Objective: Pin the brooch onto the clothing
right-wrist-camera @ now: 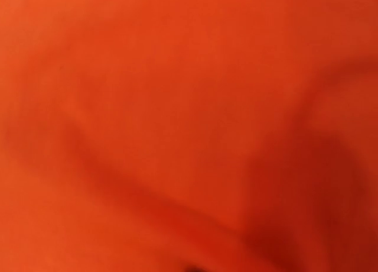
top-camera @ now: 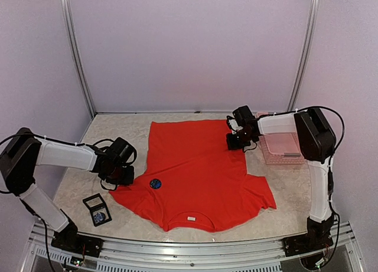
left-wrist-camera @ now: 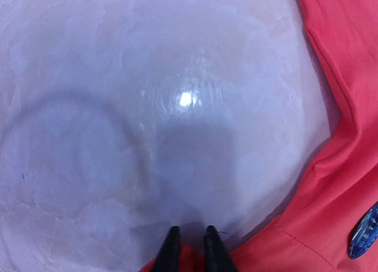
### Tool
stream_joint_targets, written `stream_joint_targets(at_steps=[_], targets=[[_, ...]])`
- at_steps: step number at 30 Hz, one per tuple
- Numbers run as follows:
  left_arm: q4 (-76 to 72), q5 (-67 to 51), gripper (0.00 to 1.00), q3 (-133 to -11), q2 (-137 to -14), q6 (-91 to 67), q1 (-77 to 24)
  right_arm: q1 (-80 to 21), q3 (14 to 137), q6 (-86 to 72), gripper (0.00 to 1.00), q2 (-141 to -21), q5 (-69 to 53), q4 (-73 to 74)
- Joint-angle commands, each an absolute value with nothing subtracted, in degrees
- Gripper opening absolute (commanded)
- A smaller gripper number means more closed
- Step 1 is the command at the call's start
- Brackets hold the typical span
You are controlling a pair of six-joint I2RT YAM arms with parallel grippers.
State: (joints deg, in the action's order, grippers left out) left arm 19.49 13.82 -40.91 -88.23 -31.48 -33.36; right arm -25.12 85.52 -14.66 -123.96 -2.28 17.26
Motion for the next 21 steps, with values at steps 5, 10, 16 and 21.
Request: stream_joint_targets(at_steps=[5,10,16,21], targets=[[21.8,21.9,0.59,-51.3,-91.7,-27.3,-31.8,-23.4,95.9,-9.9,0.0,-130.0,0.4,29.0],[25.1,20.2,0.61,-47.2,-83.6,-32.8,-34.1,-29.3,95.4,-7.5,0.02,-121.5,2.3,31.0],[20.6,14.8,0.61,-35.8,-73.4,-40.3,-34.3,-48.4,81.9,-7.3,0.06,-109.1,-9.4,18.0],[21.5,15.2,0.61,-35.8,-76.2,-40.1,-34.2,-61.0,85.2,-12.2,0.05,-116.8,-12.5,10.2]])
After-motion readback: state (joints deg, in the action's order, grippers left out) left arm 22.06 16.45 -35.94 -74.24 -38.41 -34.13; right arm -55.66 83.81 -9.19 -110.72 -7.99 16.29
